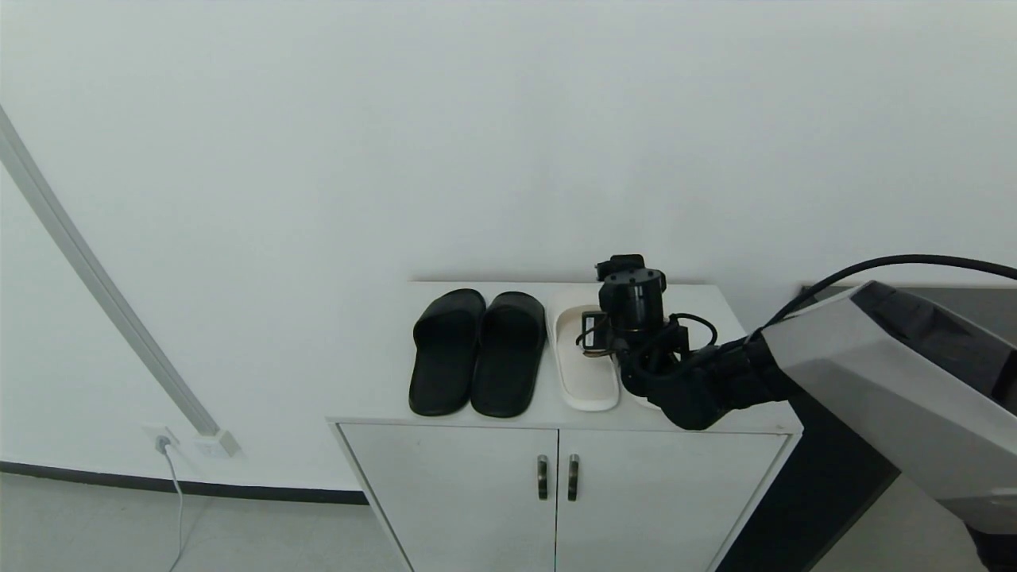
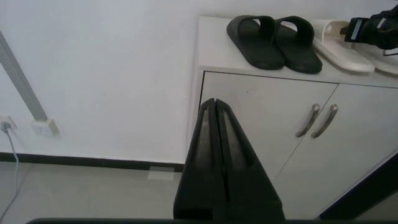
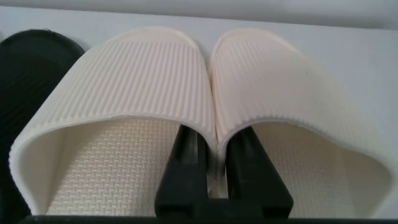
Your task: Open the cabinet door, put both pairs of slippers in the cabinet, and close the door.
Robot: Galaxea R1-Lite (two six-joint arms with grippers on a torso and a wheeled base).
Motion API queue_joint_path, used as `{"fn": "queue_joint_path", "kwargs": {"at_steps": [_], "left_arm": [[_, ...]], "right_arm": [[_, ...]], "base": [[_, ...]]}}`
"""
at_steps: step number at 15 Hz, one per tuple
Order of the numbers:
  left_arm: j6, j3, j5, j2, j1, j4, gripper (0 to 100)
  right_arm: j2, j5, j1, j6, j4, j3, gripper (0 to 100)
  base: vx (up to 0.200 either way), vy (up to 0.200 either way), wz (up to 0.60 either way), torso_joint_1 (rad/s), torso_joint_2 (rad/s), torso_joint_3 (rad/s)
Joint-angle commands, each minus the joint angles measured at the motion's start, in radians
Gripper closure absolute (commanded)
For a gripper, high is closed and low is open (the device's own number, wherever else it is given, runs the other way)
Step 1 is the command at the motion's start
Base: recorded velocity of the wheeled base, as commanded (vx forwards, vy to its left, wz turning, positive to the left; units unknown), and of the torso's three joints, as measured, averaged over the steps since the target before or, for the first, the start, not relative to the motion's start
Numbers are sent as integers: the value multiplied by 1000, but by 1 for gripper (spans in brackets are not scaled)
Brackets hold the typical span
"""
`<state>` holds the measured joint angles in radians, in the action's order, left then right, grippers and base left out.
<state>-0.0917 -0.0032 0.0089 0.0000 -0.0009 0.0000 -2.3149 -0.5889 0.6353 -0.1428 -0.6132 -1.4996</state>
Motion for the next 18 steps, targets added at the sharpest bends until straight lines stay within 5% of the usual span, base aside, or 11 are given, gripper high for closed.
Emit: {"fn": "queue_joint_path", "kwargs": {"at_steps": [1, 5, 11, 13, 18], "left_arm": [[0, 0, 0, 2, -1, 0, 100], [0, 0, 0, 2, -1, 0, 100], [0, 0, 5, 2, -1, -2, 100], [0, 0, 3, 2, 1, -2, 100], [3, 0, 2, 2, -1, -2, 100]], "right_arm": [[91, 1, 6, 17, -3, 44, 100], [281, 41, 30, 54, -7, 196, 100], [698, 409, 118, 84, -5, 667, 100], [787, 521, 158, 83, 0, 745, 100], [816, 617, 173, 83, -3, 851, 100]], "base": [[0, 0, 0, 0, 0, 0], [0, 0, 0, 0, 0, 0], [0, 0, 0, 0, 0, 0], [0, 0, 0, 0, 0, 0], [0, 0, 0, 0, 0, 0]]}}
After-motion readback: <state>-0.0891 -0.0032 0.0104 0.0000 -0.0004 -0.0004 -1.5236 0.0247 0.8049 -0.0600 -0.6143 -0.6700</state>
